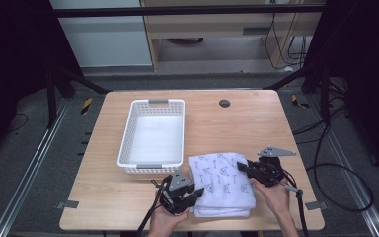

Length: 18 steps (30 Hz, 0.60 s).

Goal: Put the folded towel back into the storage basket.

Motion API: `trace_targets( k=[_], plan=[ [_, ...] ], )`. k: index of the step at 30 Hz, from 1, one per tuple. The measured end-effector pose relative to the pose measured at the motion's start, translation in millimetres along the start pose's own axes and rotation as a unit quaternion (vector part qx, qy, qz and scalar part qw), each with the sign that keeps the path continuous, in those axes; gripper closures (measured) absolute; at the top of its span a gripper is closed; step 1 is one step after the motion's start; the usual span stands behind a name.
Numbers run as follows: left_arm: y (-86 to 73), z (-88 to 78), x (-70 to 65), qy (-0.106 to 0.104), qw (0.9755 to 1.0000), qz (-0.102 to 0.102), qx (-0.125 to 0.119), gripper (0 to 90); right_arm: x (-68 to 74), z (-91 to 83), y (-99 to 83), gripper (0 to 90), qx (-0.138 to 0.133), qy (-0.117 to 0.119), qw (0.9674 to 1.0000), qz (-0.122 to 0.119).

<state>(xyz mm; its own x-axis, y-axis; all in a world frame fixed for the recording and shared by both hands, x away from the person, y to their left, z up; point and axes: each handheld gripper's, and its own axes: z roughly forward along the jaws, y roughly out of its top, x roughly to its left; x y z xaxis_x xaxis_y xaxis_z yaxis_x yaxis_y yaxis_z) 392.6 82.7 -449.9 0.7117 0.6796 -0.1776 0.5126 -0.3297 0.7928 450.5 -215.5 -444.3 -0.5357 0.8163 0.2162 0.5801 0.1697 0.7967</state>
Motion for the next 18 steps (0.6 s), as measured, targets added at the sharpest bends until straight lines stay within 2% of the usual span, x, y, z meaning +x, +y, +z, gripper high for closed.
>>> trace_targets(
  k=[18],
  plan=[
    [12.9,-17.5,-2.8,0.011,0.9995,0.018,-0.022,71.6,8.4,-13.5,11.1,72.1,-0.037,0.001,0.9993,-0.008]
  ],
)
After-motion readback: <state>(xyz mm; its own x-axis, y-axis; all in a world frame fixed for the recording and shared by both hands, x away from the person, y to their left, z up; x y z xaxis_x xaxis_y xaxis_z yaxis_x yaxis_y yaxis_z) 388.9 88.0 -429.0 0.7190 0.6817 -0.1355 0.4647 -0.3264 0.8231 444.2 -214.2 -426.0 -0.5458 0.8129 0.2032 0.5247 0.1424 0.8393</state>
